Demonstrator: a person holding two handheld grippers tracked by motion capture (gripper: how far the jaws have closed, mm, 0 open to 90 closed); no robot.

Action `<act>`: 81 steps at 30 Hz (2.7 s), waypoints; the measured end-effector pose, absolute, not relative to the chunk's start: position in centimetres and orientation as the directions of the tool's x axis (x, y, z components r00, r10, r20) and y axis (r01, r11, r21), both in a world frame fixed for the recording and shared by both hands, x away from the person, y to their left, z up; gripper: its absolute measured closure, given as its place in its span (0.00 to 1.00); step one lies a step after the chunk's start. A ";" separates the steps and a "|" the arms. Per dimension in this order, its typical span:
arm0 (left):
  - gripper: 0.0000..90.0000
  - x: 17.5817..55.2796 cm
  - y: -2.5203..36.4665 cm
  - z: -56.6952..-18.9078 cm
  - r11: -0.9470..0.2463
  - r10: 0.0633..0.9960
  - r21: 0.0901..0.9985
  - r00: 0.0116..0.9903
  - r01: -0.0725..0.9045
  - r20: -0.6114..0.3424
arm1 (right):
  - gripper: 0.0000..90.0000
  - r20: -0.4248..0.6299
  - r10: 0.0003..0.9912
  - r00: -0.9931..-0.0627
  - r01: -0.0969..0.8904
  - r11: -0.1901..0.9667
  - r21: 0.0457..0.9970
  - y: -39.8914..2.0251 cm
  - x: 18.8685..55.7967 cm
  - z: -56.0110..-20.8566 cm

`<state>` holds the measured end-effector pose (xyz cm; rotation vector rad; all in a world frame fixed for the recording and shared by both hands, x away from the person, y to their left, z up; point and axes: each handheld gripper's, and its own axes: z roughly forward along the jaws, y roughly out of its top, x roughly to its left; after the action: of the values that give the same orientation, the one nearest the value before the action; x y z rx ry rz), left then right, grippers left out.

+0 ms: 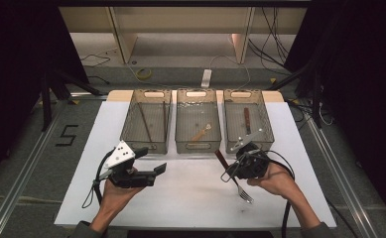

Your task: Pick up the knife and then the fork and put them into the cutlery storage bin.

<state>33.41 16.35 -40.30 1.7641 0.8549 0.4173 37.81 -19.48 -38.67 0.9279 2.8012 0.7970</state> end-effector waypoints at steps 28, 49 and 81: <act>0.17 33.5 16.5 -40.3 -0.150 0.725 0.925 0.675 0.348 -0.136 | 0.86 0.114 0.737 -0.666 0.593 0.430 0.680 -25.2 44.1 -31.7; 0.17 33.4 16.6 -40.2 -0.141 0.724 0.928 0.675 0.346 -0.141 | 0.86 0.115 0.819 -0.563 0.626 0.330 0.707 -26.1 50.4 -28.8; 0.17 33.3 16.6 -40.2 -0.144 0.723 0.927 0.676 0.346 -0.140 | 0.86 0.195 0.870 -0.453 0.715 0.224 0.663 -28.0 53.9 -35.6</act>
<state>33.31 16.63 -40.22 1.7465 0.8617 0.4113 53.87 -28.00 -35.61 1.5039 2.2773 1.0459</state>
